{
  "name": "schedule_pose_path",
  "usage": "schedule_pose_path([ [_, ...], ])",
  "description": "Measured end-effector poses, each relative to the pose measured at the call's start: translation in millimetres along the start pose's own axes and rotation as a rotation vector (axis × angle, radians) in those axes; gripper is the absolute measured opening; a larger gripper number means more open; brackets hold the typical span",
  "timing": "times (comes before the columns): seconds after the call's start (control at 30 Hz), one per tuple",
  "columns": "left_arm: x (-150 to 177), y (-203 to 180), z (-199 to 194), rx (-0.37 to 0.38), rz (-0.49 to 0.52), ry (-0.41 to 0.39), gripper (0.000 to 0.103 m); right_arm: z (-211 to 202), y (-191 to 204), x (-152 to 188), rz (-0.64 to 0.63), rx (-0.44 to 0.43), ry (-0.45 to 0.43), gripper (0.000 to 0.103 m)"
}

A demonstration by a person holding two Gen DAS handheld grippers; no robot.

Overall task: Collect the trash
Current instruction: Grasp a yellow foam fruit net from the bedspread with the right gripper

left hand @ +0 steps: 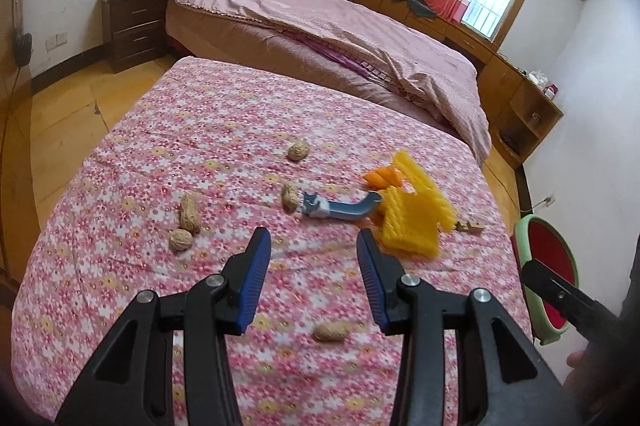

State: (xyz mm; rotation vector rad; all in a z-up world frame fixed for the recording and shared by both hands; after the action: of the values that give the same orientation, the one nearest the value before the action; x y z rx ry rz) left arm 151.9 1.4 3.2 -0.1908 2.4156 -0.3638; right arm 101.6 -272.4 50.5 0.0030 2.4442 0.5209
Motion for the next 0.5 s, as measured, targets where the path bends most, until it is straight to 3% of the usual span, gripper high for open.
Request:
schedule_pose_path([
  [0.23, -4.3, 16.7, 18.5, -0.015, -0.031, 0.02, 0.044, 37.2, 20.9, -14.1, -0.08, 0.006, 0.036, 0.064],
  [0.5, -6.5, 25.3, 31.8, -0.012, -0.049, 0.035, 0.044, 81.3, 32.3, -29.2, -0.201, 0.092, 0.055, 0.064],
])
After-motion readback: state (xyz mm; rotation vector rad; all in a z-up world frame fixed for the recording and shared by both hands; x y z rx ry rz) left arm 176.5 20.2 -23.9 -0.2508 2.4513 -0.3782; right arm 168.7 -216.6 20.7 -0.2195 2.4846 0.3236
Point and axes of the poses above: each gripper's, at about its wrist camera, not at the fingertips, and z roughly the way its jaws point, y to its left, x to its underside, the point moved 5 cm from there along z, roughly the way its jaws point, and after that the axes turned 3 degrees about y, right-handed, at the moved point
